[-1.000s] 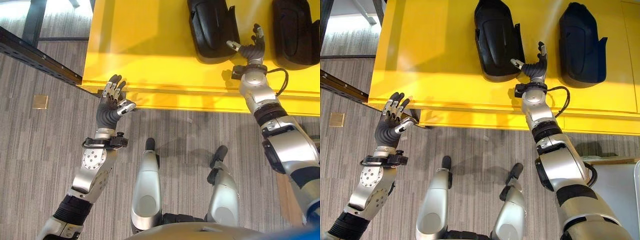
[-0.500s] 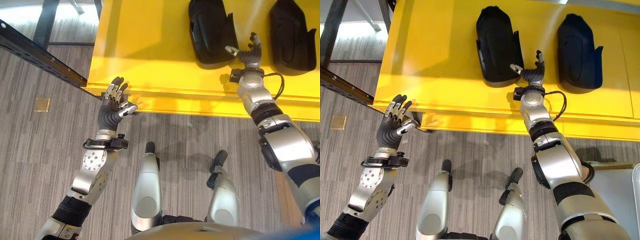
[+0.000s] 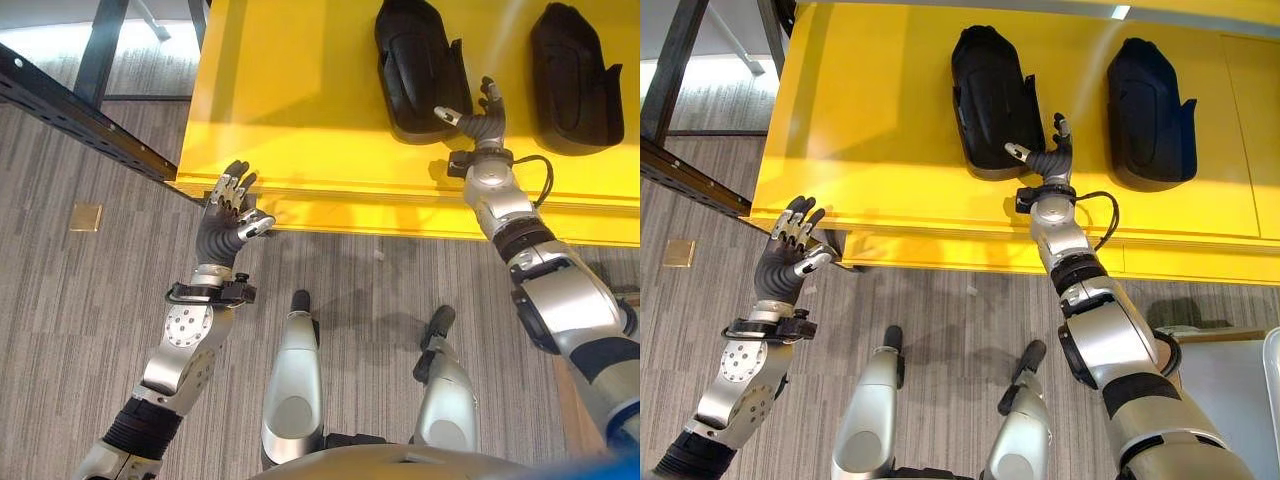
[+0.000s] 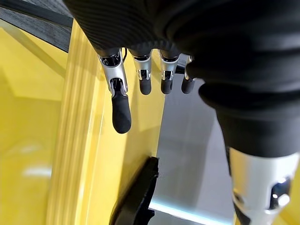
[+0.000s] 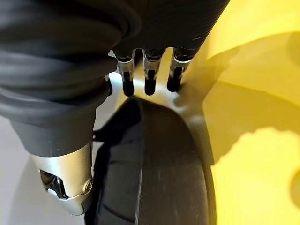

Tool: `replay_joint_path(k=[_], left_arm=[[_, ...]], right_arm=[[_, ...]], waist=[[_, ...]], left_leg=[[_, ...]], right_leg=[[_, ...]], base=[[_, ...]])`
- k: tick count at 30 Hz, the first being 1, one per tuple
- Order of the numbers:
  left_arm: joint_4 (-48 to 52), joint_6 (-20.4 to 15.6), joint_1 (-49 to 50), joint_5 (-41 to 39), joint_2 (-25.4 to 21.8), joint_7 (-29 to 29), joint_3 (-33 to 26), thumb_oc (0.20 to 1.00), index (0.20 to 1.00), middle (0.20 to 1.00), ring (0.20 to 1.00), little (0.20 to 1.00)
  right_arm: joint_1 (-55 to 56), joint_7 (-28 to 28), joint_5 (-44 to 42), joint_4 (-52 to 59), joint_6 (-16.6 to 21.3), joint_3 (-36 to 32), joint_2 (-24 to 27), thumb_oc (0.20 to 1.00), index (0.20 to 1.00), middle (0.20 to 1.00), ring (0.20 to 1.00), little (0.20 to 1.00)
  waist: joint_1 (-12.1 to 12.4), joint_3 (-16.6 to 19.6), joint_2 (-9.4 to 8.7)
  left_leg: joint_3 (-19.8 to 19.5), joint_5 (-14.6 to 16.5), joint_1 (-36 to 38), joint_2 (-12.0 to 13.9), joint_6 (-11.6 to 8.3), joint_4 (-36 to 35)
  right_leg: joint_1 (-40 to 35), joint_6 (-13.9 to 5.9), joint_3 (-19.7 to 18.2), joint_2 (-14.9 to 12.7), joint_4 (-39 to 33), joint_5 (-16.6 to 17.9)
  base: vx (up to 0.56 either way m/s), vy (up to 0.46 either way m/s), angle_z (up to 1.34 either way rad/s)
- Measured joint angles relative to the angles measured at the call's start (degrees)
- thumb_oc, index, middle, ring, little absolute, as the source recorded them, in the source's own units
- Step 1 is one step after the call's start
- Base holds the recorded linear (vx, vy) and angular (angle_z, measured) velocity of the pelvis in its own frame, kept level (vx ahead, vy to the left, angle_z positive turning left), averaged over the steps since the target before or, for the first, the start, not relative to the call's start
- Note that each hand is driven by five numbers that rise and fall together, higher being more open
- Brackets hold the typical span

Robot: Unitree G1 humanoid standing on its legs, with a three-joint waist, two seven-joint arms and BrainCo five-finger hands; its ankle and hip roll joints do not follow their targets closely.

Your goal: Move parts from the plastic box to the shelf.

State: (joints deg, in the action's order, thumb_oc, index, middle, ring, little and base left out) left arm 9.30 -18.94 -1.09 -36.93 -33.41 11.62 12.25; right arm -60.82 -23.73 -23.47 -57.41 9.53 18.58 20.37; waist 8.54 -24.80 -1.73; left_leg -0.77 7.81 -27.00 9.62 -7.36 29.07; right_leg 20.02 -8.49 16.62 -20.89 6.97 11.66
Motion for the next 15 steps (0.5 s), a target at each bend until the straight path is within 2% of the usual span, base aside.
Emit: replay_joint_path(k=[15], left_arm=[[0.0,0.0,-0.1,0.0,0.0,0.0,0.0,1.0,1.0,1.0,1.0,1.0]], right_arm=[[1.1,0.5,-0.1,2.2,0.0,-0.1,-0.4,1.0,1.0,1.0,1.0,1.0]], waist=[[0.0,0.0,0.01]], left_leg=[[0.0,0.1,-0.1,0.0,-0.01,0.0]], right_leg=[[0.1,-0.04,0.0,0.0,0.0,0.0]], base=[[0.0,0.0,0.0]])
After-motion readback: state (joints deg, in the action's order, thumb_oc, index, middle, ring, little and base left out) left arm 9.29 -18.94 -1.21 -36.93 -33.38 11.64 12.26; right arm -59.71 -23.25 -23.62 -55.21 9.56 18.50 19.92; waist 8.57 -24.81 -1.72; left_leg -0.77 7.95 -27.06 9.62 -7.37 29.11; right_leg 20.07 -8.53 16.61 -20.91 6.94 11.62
